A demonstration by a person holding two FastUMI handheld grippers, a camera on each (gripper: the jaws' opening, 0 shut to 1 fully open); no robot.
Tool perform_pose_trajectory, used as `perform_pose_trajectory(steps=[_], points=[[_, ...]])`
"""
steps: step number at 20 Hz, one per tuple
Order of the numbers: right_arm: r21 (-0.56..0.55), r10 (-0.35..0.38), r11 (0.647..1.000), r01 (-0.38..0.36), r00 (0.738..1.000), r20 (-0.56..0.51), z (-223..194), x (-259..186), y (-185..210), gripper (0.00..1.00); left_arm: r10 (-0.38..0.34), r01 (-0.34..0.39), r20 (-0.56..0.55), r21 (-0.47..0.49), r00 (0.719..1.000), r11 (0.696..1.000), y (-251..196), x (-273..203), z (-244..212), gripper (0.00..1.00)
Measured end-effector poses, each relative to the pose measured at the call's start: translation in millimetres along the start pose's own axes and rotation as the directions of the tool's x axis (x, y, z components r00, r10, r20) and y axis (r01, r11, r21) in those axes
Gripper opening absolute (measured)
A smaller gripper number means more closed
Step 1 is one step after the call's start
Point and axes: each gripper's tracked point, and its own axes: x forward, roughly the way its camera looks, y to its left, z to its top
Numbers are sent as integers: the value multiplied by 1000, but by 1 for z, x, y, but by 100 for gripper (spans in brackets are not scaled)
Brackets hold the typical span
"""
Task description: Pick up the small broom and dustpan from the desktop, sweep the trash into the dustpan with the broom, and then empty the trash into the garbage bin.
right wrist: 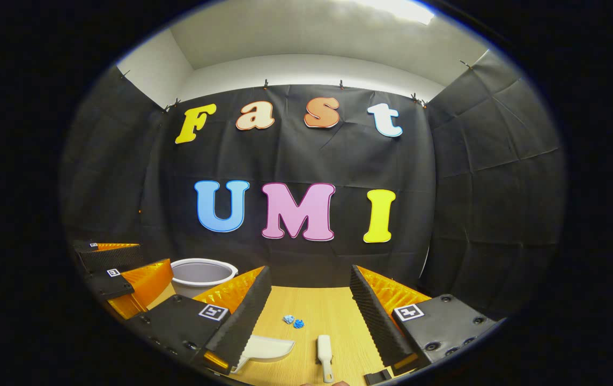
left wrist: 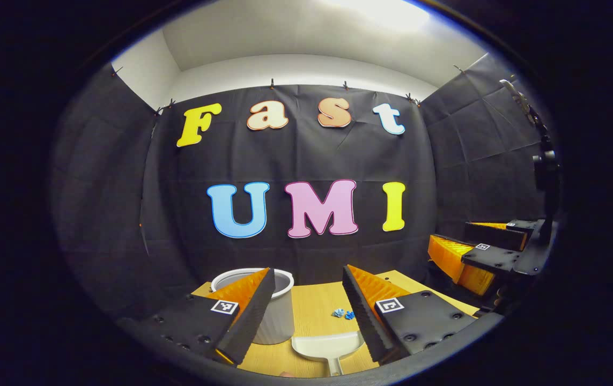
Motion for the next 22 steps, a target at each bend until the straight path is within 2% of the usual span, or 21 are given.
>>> perform_pose_trajectory(steps=[1, 5, 9, 12, 13, 14, 15, 18, 19, 20, 21, 22], points=[[-1, -4, 1000, 4, 1000, 0, -1, -2, -1, 90, 3, -3, -5, -7, 1000, 1000, 0, -1, -1, 76], [-2, -36, 999, 36, 999, -1, 1, -6, -14, 90, 12, -12, -10, -22, 1000, 1000, 3, -3, -3, 76], [-8, -65, 998, 65, 998, 13, 5, -10, -24, 89, -11, 11, -15, -53, 1000, 999, -4, -2, -10, 76], [-23, -55, 998, 56, 998, 16, 3, -13, -24, 90, -20, 17, -40, -71, 999, 997, -7, 1, -16, 76], [-25, -53, 998, 53, 998, 18, 3, -13, -25, 96, -21, 18, -41, -78, 999, 997, -8, 2, -16, 76], [-25, -49, 998, 49, 999, 19, 4, -12, -25, 90, -17, 14, -37, -79, 999, 997, -7, 3, -14, 76], [-25, -46, 999, 47, 999, 19, 4, -12, -25, 96, -15, 12, -38, -80, 999, 997, -7, 6, -13, 76], [-27, -36, 999, 36, 999, 13, 0, -10, -25, 96, -12, 7, -51, -96, 999, 995, -8, 9, -18, 76], [-24, -32, 999, 32, 999, 15, 2, -9, -25, 90, -16, 10, -57, -106, 998, 994, -9, 11, -19, 76], [-27, -31, 999, 31, 999, 15, 2, -7, -25, 96, -16, 9, -63, -111, 998, 994, -10, 11, -21, 76], [-32, -29, 999, 30, 999, 13, 0, -6, -26, 90, -11, 3, -70, -115, 997, 993, -9, 12, -23, 76], [-36, -24, 999, 25, 1000, 10, -2, -4, -24, 89, -8, -1, -75, -119, 997, 993, -7, 12, -24, 76]])
